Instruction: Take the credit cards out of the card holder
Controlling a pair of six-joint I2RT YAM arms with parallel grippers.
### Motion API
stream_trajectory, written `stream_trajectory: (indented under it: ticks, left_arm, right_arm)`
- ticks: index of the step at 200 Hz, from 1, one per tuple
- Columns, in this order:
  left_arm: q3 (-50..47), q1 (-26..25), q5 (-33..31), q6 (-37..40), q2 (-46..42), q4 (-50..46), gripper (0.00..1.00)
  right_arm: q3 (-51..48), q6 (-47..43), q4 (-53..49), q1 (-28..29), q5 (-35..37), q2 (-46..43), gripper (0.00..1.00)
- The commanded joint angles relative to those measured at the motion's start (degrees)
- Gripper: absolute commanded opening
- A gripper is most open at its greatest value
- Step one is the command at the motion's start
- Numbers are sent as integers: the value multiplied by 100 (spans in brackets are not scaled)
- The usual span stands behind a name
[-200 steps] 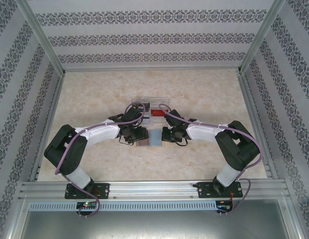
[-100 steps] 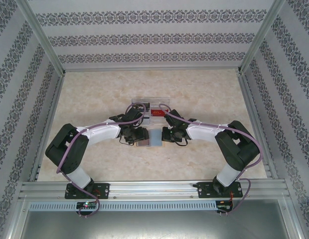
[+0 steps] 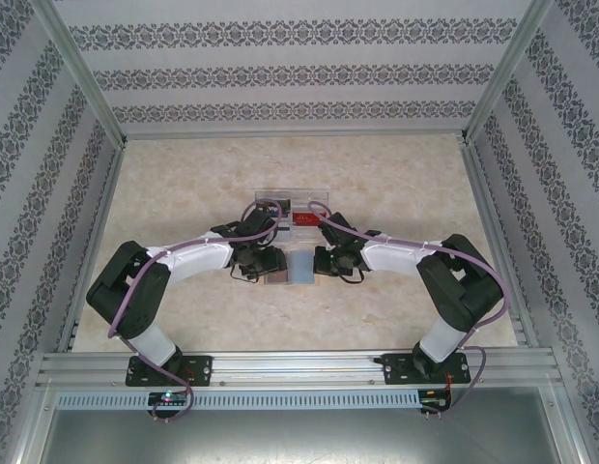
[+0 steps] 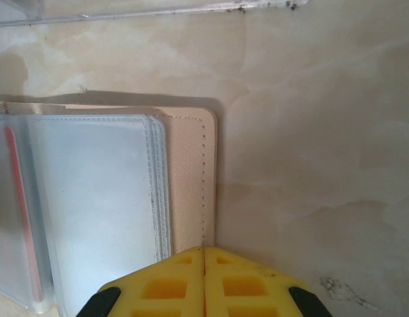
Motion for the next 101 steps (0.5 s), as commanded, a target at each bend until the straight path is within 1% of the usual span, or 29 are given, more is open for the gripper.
stream_trajectory:
  ticks: [1, 14, 42, 54, 85, 101]
  left_arm:
    - [-74, 55, 220, 112, 130, 172, 54]
    - [-87, 49, 386, 108, 198, 300, 54]
    - [-79, 43, 471, 99, 312, 348, 54]
    - [-82, 46, 519, 99, 288, 389, 55]
    - [-48, 46, 530, 123, 200, 439, 65]
    - [-17, 46, 553, 146, 165, 413, 72]
  right_arm:
    - [-4, 61, -204, 102, -106, 319, 9]
    - [12, 61, -201, 98, -121, 324, 9]
    - [22, 56, -203, 109, -120, 325, 9]
    - [9, 60, -201, 110, -119, 326, 9]
    - [3, 68, -198, 104, -114, 330, 9]
    - [5, 65, -196, 105, -112, 333, 9]
